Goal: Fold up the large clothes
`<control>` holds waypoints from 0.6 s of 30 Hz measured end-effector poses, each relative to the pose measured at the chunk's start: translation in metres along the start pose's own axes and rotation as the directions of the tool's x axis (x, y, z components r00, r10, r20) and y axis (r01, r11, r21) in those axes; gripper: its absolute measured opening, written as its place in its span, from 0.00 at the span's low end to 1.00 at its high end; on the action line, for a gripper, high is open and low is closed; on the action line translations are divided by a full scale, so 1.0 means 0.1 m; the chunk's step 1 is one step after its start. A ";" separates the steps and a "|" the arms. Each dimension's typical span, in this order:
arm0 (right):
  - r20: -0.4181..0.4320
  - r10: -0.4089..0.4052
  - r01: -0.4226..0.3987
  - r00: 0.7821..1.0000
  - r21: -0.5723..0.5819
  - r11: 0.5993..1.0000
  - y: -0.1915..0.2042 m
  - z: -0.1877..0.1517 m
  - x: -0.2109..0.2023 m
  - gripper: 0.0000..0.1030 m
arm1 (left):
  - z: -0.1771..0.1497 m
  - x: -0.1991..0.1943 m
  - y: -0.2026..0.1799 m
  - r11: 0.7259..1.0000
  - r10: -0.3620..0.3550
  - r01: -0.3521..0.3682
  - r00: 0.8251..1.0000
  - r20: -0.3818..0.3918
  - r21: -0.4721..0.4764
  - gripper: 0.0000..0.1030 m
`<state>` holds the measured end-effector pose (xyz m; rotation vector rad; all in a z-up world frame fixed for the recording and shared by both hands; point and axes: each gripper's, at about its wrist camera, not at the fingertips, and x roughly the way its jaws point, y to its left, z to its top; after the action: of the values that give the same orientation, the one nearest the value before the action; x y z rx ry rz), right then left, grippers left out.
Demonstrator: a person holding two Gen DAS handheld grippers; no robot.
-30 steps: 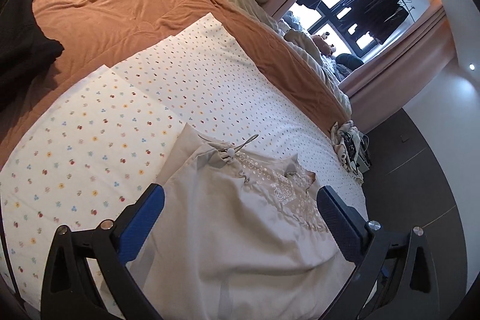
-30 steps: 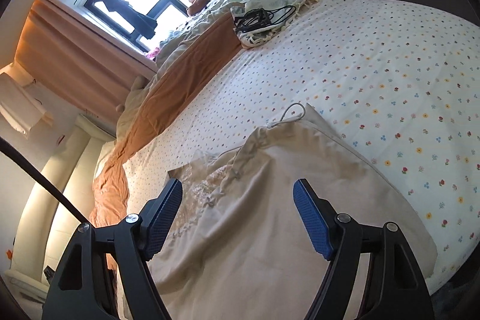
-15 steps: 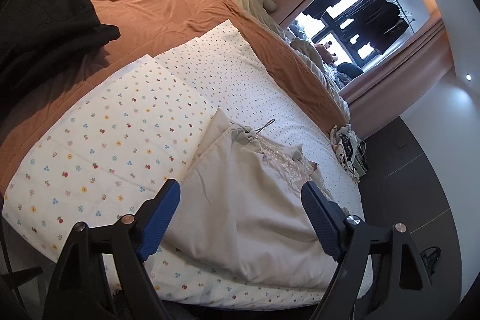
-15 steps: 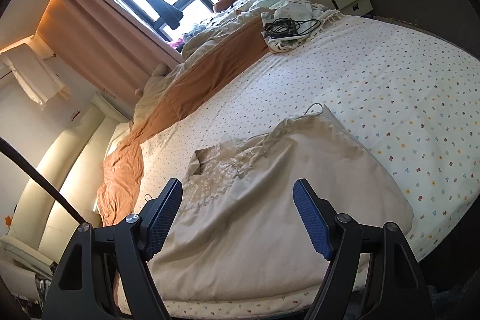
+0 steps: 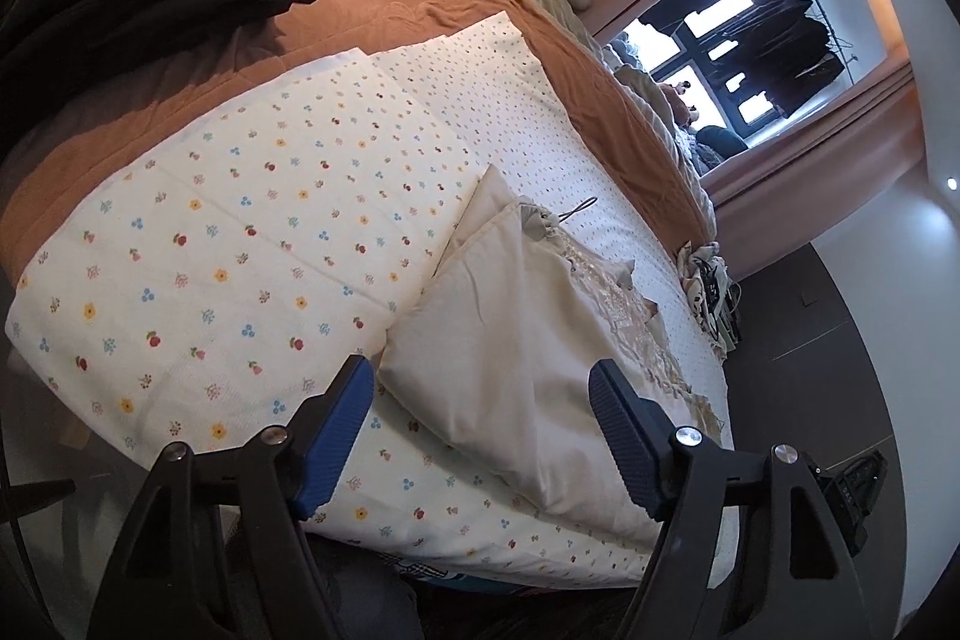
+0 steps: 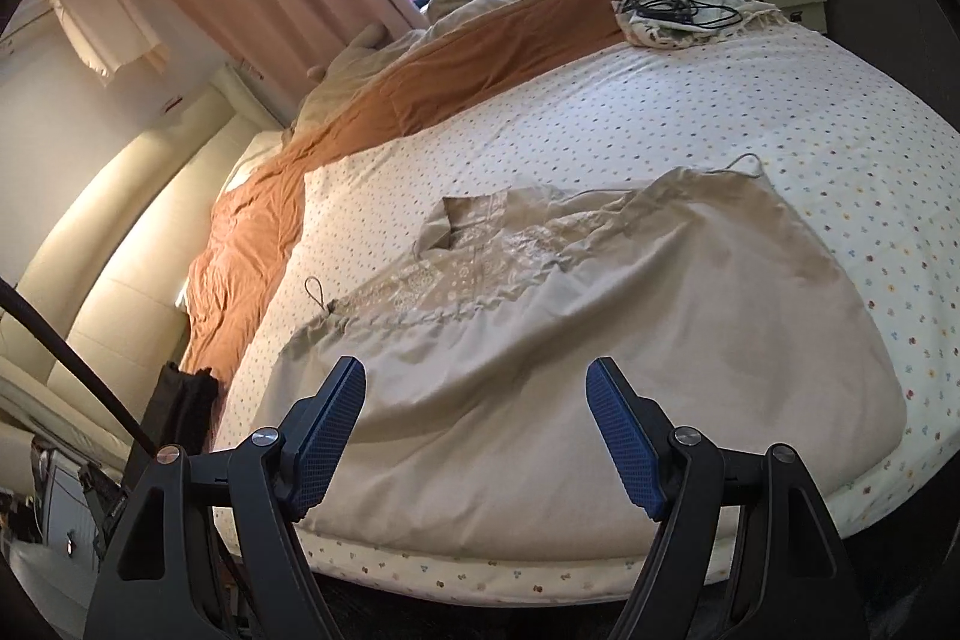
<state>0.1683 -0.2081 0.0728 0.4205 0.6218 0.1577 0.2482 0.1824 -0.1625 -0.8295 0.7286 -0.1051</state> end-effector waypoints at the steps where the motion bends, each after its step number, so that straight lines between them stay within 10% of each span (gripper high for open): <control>1: -0.021 -0.003 0.002 1.000 -0.014 1.000 0.05 0.03 0.13 0.73 | -0.01 0.03 0.03 1.000 0.004 -0.004 1.000 -0.002 -0.009 0.70; 18: -0.291 -0.211 0.146 0.933 -0.229 0.962 0.60 0.47 2.32 0.49 | -0.05 0.62 0.18 0.996 0.031 -0.039 0.995 -0.092 -0.083 0.65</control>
<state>0.3823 -0.1074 0.0097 0.1367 0.9449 0.1129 0.2886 0.1691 -0.2117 -0.8965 0.8372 -0.0809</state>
